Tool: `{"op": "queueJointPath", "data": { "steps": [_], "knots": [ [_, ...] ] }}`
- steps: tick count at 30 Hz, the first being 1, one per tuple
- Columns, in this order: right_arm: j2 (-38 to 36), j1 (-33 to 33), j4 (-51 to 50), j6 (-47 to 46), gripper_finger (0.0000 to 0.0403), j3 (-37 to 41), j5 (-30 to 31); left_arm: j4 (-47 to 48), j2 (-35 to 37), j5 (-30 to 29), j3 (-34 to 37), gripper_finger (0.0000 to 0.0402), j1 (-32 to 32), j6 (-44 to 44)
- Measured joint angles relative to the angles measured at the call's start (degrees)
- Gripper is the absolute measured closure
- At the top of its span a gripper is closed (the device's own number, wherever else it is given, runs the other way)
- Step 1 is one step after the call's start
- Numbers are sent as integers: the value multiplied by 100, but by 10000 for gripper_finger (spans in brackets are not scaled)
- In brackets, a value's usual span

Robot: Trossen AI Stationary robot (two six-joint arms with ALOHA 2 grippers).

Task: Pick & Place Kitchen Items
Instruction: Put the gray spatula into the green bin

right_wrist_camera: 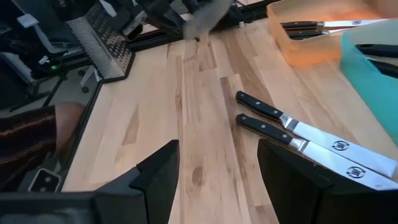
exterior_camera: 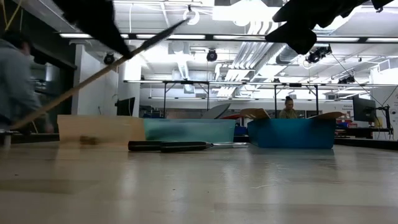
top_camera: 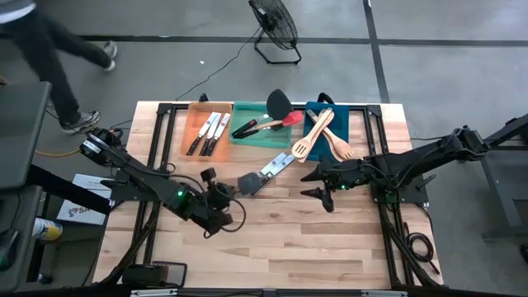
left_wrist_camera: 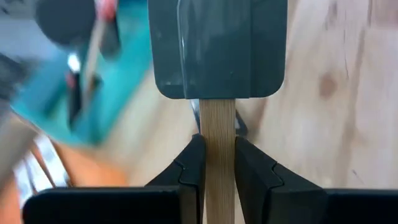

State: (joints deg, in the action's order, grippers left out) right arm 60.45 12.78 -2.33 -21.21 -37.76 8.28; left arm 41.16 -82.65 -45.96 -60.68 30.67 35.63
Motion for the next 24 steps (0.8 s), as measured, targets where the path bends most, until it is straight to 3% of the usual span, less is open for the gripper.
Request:
{"op": "queueJointPath", "data": {
  "steps": [3, 8, 18, 24],
  "knots": [
    [0, -1, 7, -7, 194, 0, 75, -438, 7, -411, -5, 348, -172, -491],
    [0, -2, 96, -2, 194, 0, 76, -1098, 7, -433, -5, 348, -682, -1297],
    [0, -2, 135, 42, 194, 0, 305, -2873, 9, 365, -7, 348, -1957, -3611],
    [0, -2, 139, 44, 194, 0, 382, -3865, 9, 462, -7, 348, -2529, -4538]
  ]
}}
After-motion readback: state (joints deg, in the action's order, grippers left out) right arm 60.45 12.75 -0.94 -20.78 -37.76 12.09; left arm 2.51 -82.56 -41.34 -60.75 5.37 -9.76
